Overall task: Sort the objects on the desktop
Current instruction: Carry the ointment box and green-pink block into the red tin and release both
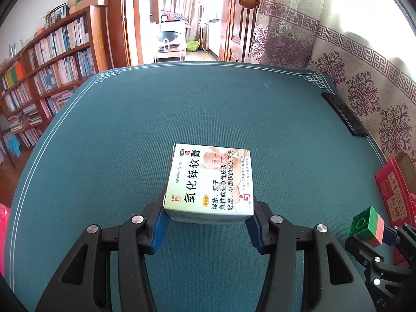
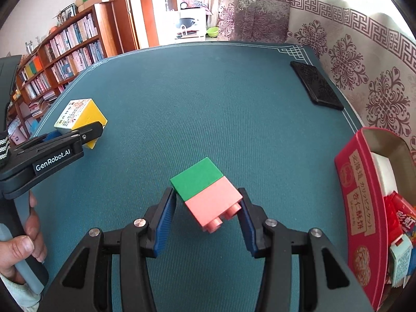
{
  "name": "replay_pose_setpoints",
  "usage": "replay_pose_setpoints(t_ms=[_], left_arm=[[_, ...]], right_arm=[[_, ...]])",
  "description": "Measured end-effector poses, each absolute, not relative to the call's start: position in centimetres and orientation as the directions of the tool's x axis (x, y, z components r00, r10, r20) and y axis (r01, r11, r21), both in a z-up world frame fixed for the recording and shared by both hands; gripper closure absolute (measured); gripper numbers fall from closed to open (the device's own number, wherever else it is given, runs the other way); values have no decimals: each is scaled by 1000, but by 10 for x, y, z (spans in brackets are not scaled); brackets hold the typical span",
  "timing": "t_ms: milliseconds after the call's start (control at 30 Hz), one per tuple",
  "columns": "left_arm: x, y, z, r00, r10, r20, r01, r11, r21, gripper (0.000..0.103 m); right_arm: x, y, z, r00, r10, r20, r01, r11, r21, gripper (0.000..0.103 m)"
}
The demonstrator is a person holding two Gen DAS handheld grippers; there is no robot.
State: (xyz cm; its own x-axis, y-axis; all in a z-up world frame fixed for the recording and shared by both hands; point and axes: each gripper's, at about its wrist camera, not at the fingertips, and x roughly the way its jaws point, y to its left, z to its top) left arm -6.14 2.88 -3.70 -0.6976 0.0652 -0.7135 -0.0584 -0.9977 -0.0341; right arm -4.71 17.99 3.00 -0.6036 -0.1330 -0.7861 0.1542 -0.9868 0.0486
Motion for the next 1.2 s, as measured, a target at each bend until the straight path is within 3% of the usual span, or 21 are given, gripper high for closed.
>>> replay_pose_setpoints(t_ms=[1200], left_arm=[[0,89,-52,-671,79,-737,-121,-993,5,48]], right_arm=[[50,300,62,-731,-84,-677,-59,-981,186,52]])
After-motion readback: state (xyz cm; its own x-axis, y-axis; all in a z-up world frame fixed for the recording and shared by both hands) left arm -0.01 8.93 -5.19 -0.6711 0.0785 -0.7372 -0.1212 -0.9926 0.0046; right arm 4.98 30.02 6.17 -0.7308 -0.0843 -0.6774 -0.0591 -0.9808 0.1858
